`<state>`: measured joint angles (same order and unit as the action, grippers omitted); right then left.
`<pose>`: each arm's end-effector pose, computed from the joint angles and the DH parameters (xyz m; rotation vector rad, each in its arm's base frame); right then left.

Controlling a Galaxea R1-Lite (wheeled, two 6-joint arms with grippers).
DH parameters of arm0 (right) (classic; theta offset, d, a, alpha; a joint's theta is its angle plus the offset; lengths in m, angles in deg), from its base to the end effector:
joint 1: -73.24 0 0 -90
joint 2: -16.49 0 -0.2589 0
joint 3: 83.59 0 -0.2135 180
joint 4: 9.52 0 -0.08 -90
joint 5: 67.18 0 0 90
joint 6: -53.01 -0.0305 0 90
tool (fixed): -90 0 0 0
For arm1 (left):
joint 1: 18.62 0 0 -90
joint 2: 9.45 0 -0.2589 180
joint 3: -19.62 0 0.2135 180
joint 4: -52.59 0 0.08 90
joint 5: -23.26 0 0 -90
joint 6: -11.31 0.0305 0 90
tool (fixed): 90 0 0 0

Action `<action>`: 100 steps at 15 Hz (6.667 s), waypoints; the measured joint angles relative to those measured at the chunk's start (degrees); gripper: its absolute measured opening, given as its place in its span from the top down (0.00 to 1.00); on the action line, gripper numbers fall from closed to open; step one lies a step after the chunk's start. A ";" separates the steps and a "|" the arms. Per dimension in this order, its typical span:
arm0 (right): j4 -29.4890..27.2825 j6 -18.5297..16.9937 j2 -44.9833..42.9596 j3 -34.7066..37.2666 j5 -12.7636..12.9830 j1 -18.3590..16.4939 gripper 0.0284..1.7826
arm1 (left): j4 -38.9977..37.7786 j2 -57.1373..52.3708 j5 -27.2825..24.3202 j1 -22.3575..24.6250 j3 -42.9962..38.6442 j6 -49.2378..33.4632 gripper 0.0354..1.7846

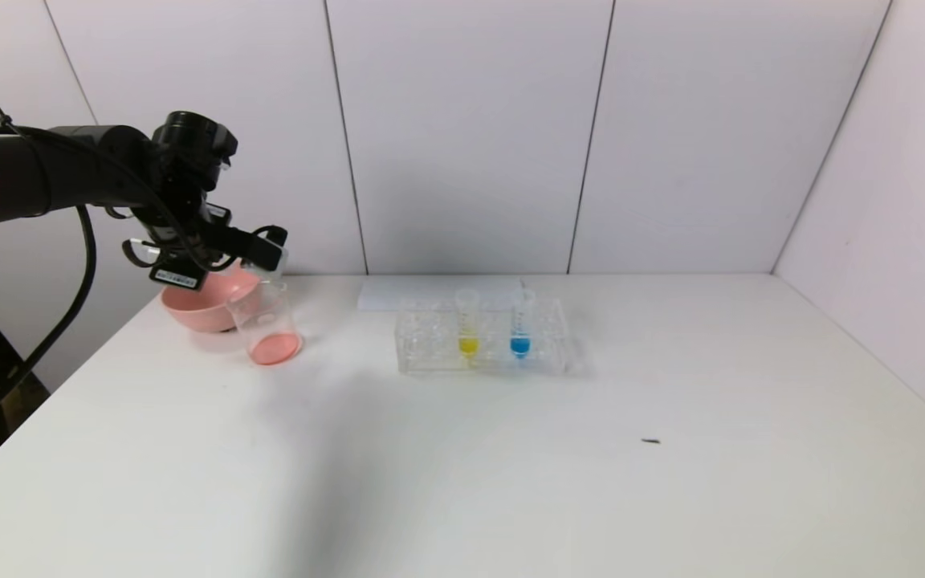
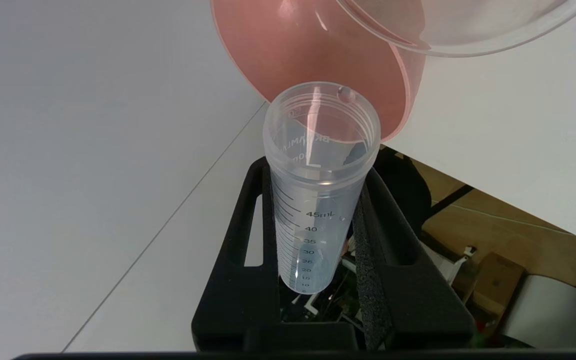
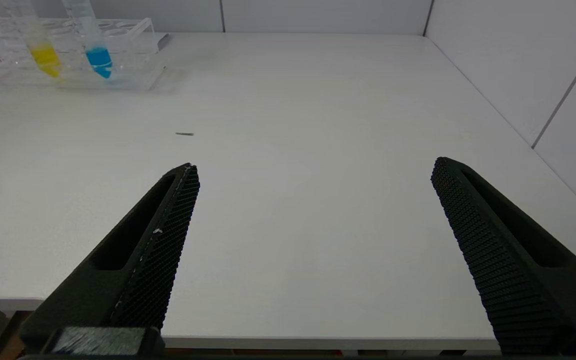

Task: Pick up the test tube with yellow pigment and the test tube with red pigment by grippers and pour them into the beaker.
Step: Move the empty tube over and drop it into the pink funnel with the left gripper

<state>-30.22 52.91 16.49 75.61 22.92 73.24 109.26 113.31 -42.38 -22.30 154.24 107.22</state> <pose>0.0512 -0.0001 0.0760 0.0017 -0.0017 -0.0017 0.4254 -0.0148 0.1856 1.7521 0.8814 -0.3885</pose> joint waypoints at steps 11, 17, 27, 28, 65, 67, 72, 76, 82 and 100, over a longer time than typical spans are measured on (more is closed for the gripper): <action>0.00 0.00 0.00 0.02 0.00 0.02 0.05 | 0.63 -3.63 -14.28 2.45 -0.72 -8.87 0.77; 0.00 -0.01 0.00 0.02 0.00 0.00 0.05 | 0.55 -5.18 -27.75 5.52 -0.85 -16.46 0.77; 0.00 0.00 0.00 0.00 -0.02 0.00 0.05 | -0.24 -6.94 -45.65 9.16 -1.60 -25.77 0.77; 0.00 0.02 0.00 0.00 0.00 0.00 0.05 | -0.29 -6.96 -46.15 9.19 -1.57 -26.58 0.77; 0.00 0.00 0.00 0.02 0.00 0.00 0.05 | -50.90 -5.40 -36.51 10.87 -21.42 -83.91 0.77; 0.00 0.00 0.00 0.02 0.00 0.00 0.05 | -50.98 -4.44 -36.28 10.95 -21.53 -87.60 0.77; 0.00 0.00 0.00 0.02 0.00 0.00 0.05 | -55.22 -2.33 -36.25 12.14 -23.24 -91.70 0.77; 0.00 0.00 0.00 0.00 0.00 0.00 0.05 | -59.39 -0.74 -36.25 13.48 -25.20 -95.84 0.77; 0.00 0.02 0.00 0.00 0.00 0.00 0.05 | -60.82 1.46 -36.29 15.80 -25.69 -96.12 0.77; 0.00 0.02 0.00 0.00 -0.02 0.00 0.05 | -62.09 10.46 -37.22 17.54 -22.20 -97.43 0.77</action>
<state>-30.22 52.94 16.49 75.61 22.89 73.24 47.17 123.77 -79.60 -4.76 132.04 9.79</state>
